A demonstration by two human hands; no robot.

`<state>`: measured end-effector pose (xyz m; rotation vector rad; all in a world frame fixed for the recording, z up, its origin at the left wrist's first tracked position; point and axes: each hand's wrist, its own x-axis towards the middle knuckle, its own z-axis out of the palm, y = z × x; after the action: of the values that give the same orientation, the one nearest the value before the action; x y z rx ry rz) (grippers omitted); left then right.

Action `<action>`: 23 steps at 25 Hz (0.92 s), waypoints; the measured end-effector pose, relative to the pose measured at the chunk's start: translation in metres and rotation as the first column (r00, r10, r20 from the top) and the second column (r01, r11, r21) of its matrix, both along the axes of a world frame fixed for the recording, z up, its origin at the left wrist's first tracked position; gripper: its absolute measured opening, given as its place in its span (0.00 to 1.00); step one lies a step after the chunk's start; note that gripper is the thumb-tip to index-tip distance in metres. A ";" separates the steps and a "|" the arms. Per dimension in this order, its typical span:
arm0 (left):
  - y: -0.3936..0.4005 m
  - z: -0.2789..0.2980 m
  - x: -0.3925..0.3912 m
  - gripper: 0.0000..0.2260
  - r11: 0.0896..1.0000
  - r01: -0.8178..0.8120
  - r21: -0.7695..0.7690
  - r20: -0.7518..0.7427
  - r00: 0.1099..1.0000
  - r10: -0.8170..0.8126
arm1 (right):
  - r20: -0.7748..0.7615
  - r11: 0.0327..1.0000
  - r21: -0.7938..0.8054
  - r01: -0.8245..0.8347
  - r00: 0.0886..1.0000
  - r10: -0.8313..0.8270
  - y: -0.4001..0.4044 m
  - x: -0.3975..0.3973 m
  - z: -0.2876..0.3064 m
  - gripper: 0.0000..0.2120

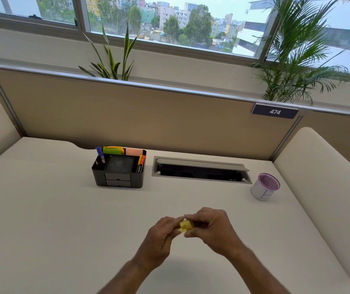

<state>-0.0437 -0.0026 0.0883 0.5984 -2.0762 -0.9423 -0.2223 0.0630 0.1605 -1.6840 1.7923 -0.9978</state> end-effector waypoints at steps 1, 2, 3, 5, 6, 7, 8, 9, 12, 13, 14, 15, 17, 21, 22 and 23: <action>0.000 -0.001 0.000 0.17 1.000 -0.003 0.001 -0.004 1.000 0.003 | 0.009 1.000 -0.002 0.003 1.000 -0.003 0.000 0.001 -0.001 0.18; -0.001 -0.002 0.000 0.16 1.000 -0.008 0.002 -0.008 1.000 0.008 | 0.023 1.000 -0.005 0.011 1.000 -0.011 -0.001 0.001 -0.002 0.18; -0.002 -0.003 0.000 0.15 1.000 -0.014 0.001 -0.010 1.000 0.014 | 0.036 1.000 -0.006 0.021 0.999 -0.021 -0.002 0.001 -0.003 0.18; -0.004 -0.007 0.000 0.15 1.000 -0.027 0.002 -0.008 1.000 0.027 | 0.051 0.999 0.005 0.034 0.998 -0.035 -0.004 0.001 -0.004 0.19; -0.005 -0.008 0.000 0.15 1.000 -0.029 0.006 -0.006 1.000 0.029 | 0.049 0.999 0.012 0.036 0.998 -0.037 -0.006 0.001 -0.005 0.19; -0.006 -0.010 0.000 0.15 1.000 -0.029 0.009 -0.006 1.000 0.029 | 0.041 0.999 0.018 0.036 0.998 -0.037 -0.007 0.002 -0.005 0.19; -0.007 -0.010 0.000 0.15 1.000 -0.026 0.015 -0.007 1.000 0.026 | 0.033 0.999 0.023 0.036 0.999 -0.037 -0.009 0.003 -0.006 0.19; -0.009 -0.011 0.001 0.16 0.999 -0.023 0.023 -0.005 1.000 0.023 | 0.028 0.999 0.029 0.033 0.999 -0.034 -0.012 0.004 -0.007 0.19; -0.021 -0.015 0.009 0.16 0.998 -0.030 0.051 0.049 0.998 0.028 | -0.019 0.998 0.065 0.009 1.000 -0.008 -0.027 0.011 -0.011 0.17; -0.026 -0.016 0.013 0.16 0.997 -0.052 0.057 0.092 0.995 0.046 | -0.061 0.997 0.074 0.000 0.998 0.005 -0.034 0.014 -0.012 0.17; -0.031 -0.019 0.018 0.17 0.994 -0.091 0.067 0.146 0.986 0.080 | -0.110 0.997 0.076 -0.012 0.994 0.020 -0.041 0.018 -0.013 0.16; -0.039 -0.024 0.024 0.18 0.986 -0.147 0.082 0.201 0.971 0.129 | -0.158 0.997 0.069 -0.020 0.987 0.030 -0.051 0.023 -0.013 0.16; -0.055 -0.033 0.039 0.22 0.955 -0.288 0.075 0.299 0.920 0.254 | -0.217 1.000 0.007 -0.008 0.976 0.009 -0.073 0.034 -0.011 0.17; -0.087 -0.053 0.073 0.38 0.889 -0.426 -0.169 0.521 0.727 0.447 | -0.179 0.989 -0.122 0.079 0.979 -0.100 -0.132 0.062 0.000 0.17; -0.094 -0.059 0.082 0.44 0.892 -0.409 -0.195 0.596 0.673 0.438 | -0.170 0.987 -0.143 0.075 0.981 -0.099 -0.149 0.070 0.002 0.17; -0.100 -0.066 0.089 0.48 0.896 -0.392 -0.210 0.668 0.611 0.424 | -0.168 0.985 -0.160 0.064 0.982 -0.091 -0.165 0.079 0.003 0.17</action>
<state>0.0451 -0.1025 0.0224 1.5361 -2.4164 -0.4044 -0.1432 -0.1022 0.1639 -1.8576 1.9500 -1.0755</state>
